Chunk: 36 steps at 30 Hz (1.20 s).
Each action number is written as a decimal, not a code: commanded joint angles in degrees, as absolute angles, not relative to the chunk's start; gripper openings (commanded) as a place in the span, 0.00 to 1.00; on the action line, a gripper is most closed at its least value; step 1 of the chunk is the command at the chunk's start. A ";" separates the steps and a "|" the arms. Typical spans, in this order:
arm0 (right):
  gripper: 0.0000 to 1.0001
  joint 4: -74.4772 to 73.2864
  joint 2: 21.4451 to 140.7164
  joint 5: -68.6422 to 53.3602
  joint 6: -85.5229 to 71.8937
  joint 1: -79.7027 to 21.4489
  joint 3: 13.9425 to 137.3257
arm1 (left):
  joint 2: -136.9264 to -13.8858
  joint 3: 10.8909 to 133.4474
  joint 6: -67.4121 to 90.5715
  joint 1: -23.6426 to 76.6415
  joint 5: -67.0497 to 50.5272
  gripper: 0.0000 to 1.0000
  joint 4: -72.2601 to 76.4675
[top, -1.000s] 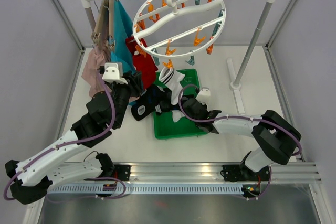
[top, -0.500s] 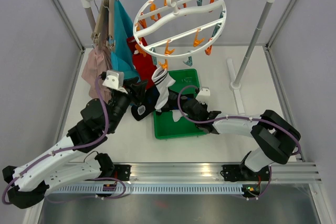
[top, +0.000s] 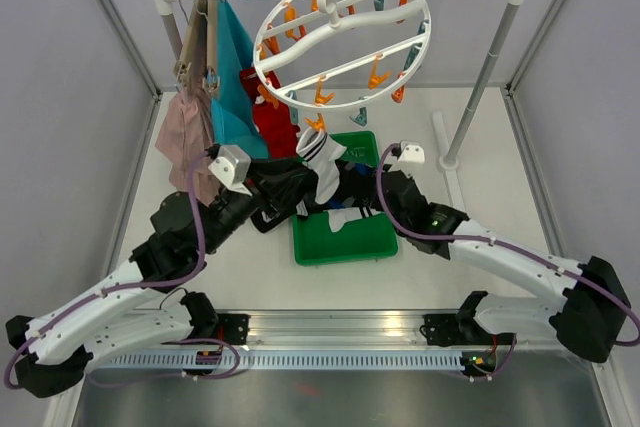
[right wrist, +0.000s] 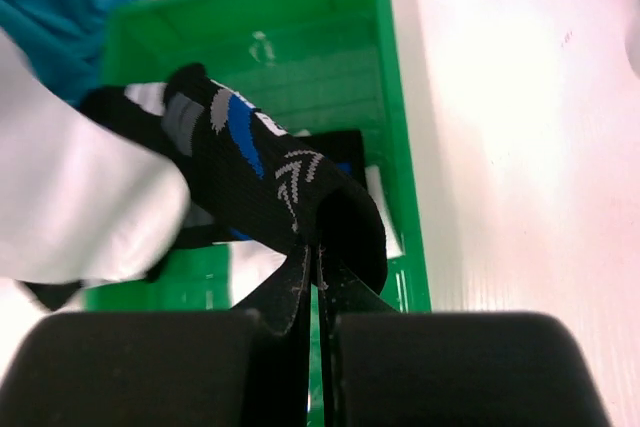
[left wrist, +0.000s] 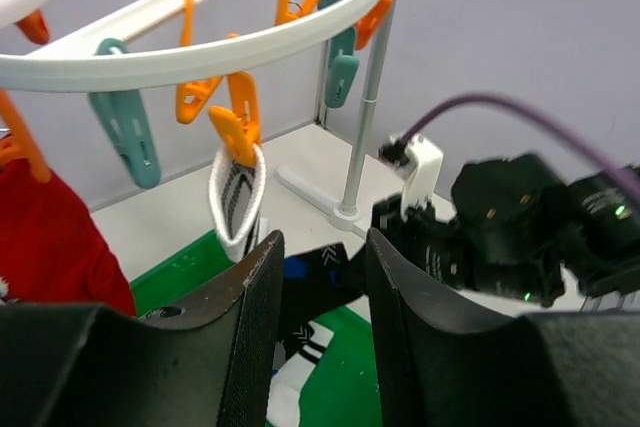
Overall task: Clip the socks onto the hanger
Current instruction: Pick up the sock from the bin.
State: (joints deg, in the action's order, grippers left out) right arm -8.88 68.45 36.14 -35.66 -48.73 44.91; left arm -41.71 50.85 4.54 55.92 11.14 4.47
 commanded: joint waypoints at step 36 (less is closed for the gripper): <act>0.00 -36.20 57.40 -0.34 -2.56 -48.60 86.84 | -60.11 68.46 -7.47 57.13 -7.02 0.61 3.62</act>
